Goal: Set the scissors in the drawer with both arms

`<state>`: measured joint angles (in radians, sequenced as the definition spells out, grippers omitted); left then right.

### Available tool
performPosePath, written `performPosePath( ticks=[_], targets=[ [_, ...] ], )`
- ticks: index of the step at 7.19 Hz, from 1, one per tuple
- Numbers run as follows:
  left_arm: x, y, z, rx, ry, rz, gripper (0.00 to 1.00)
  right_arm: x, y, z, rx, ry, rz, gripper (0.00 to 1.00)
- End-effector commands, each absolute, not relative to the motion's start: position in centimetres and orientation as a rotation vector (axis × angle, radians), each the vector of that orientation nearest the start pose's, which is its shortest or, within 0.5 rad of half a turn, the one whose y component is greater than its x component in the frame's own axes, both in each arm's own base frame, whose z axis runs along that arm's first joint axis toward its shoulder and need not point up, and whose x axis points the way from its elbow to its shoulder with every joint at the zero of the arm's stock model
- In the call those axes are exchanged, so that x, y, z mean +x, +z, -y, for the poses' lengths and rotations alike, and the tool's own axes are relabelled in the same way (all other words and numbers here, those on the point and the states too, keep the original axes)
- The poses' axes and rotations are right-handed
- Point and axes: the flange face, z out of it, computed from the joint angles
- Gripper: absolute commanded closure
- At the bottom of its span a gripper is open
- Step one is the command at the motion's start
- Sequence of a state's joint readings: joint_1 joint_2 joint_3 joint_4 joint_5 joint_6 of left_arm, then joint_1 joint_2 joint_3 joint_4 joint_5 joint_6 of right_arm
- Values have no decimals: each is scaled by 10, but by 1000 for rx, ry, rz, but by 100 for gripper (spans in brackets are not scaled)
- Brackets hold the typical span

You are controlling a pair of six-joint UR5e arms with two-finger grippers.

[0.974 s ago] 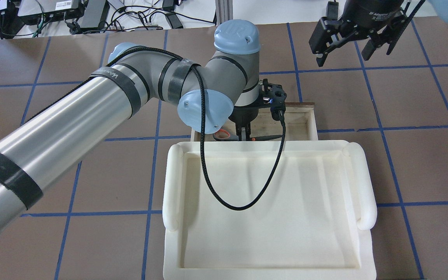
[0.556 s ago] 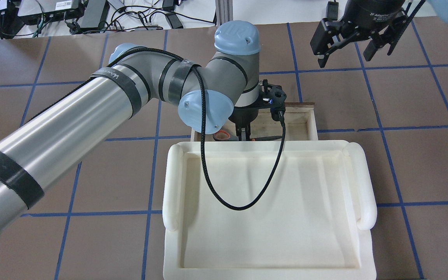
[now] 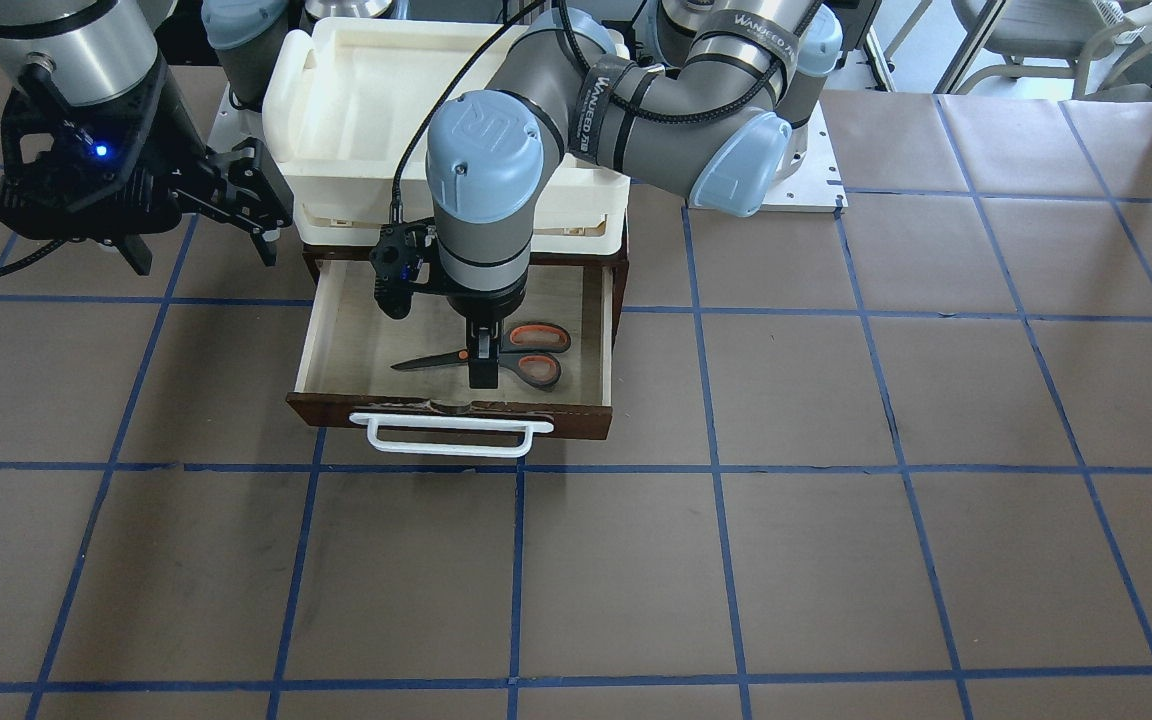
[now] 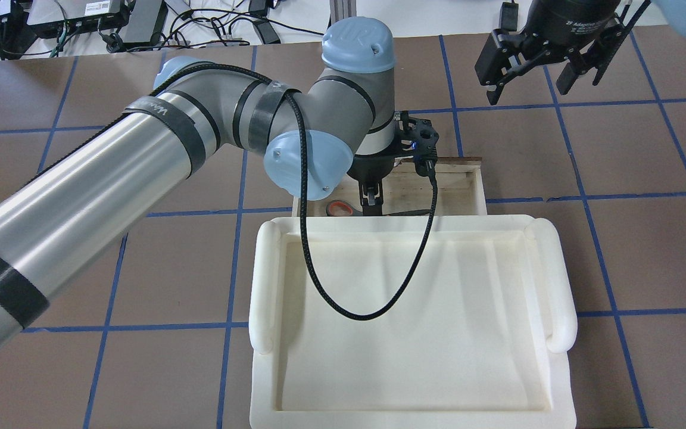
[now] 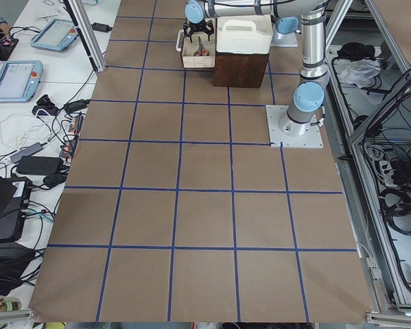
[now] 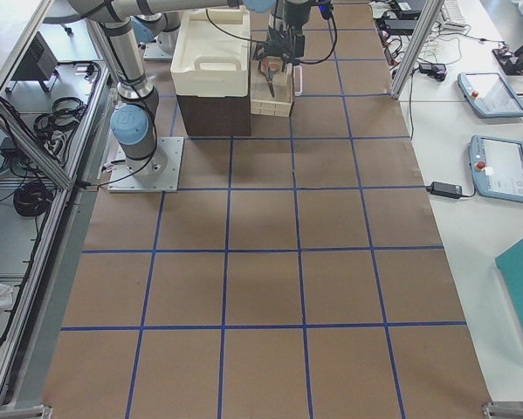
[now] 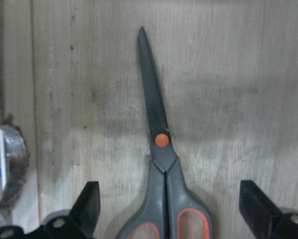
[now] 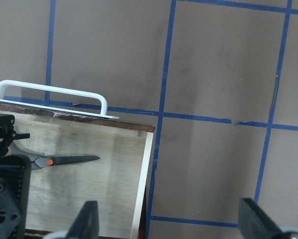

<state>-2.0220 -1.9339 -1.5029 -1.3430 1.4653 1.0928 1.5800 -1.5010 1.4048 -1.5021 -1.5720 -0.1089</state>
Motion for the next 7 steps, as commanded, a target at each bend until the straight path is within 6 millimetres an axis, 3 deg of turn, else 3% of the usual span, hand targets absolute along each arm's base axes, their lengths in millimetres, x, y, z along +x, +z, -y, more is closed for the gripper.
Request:
performPosePath(
  ticks=[1, 2, 4, 6, 7],
  targets=[
    [-356, 404, 512, 2143, -103, -2422, 0, 138, 527, 521, -183, -41, -3137, 0],
    [-328, 432, 513, 2075, -137, -2477, 0, 138, 527, 521, -186, -34, -3139, 0],
    [-250, 470, 523, 1874, -161, -2627, 0, 138, 527, 521, -185, -34, -3137, 0],
    [-177, 507, 524, 1404, -213, -2868, 0, 138, 527, 520, -185, -27, -3137, 0],
    [-133, 509, 531, 1198, -215, -2955, 0, 139, 526, 519, -188, -24, -3137, 0]
  ],
)
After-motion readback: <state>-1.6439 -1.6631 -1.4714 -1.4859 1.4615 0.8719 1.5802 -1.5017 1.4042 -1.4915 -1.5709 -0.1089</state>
